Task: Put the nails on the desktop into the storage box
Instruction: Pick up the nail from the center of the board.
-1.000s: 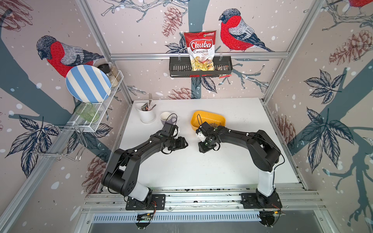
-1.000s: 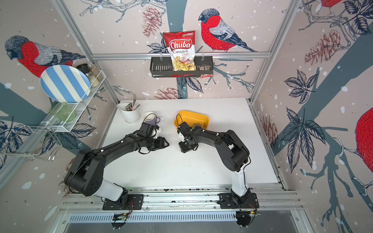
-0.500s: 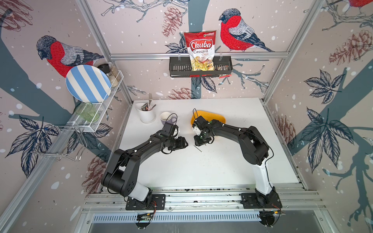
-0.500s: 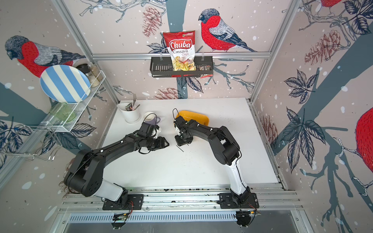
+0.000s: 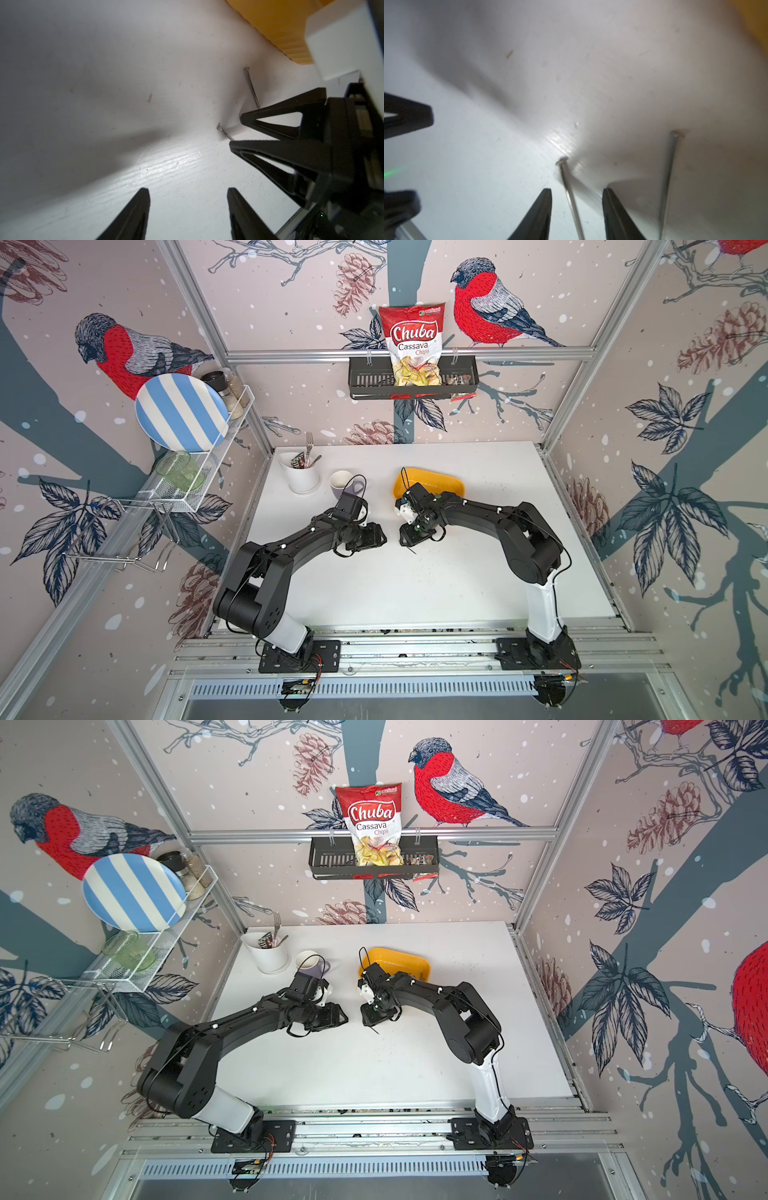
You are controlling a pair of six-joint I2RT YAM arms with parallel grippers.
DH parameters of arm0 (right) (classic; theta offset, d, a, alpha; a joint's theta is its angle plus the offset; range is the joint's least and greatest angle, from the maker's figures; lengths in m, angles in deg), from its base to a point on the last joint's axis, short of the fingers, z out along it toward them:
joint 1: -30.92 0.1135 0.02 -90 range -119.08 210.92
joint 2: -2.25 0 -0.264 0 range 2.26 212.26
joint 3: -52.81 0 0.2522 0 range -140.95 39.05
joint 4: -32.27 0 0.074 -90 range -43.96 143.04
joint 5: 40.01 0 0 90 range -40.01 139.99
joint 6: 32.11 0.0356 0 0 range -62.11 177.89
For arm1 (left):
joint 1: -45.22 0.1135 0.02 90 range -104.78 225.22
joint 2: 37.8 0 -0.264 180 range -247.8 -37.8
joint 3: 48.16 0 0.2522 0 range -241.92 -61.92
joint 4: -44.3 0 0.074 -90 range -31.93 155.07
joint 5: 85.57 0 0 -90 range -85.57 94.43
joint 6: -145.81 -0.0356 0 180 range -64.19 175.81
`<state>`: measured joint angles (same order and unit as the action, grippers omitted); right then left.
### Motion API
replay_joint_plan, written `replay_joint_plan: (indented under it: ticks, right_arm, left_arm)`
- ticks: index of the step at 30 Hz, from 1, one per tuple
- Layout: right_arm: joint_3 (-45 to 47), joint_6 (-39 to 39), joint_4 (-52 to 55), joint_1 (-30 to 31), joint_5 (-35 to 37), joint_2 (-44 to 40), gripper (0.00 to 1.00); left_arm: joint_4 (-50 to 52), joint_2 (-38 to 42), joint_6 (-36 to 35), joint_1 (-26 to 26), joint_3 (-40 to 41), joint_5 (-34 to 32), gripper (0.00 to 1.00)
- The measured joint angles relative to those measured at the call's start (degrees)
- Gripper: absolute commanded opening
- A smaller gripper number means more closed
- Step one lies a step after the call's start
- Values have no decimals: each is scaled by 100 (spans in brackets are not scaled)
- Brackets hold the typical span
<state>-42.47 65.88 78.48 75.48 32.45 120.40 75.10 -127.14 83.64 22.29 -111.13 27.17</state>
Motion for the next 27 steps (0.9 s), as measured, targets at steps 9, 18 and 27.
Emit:
replay_joint_plan:
  ticks: [9,18,27]
  right_arm:
    - [37,-203,133,247,262,37,45]
    - [-345,-203,452,778,1587,304,43]
    - [-181,-179,-155,802,1808,317,7]
  left_arm:
    - [11,-76,-85,0,-28,7,62]
    - [28,0,-90,0,24,15,62]
    - [66,136,-85,0,125,-57,62]
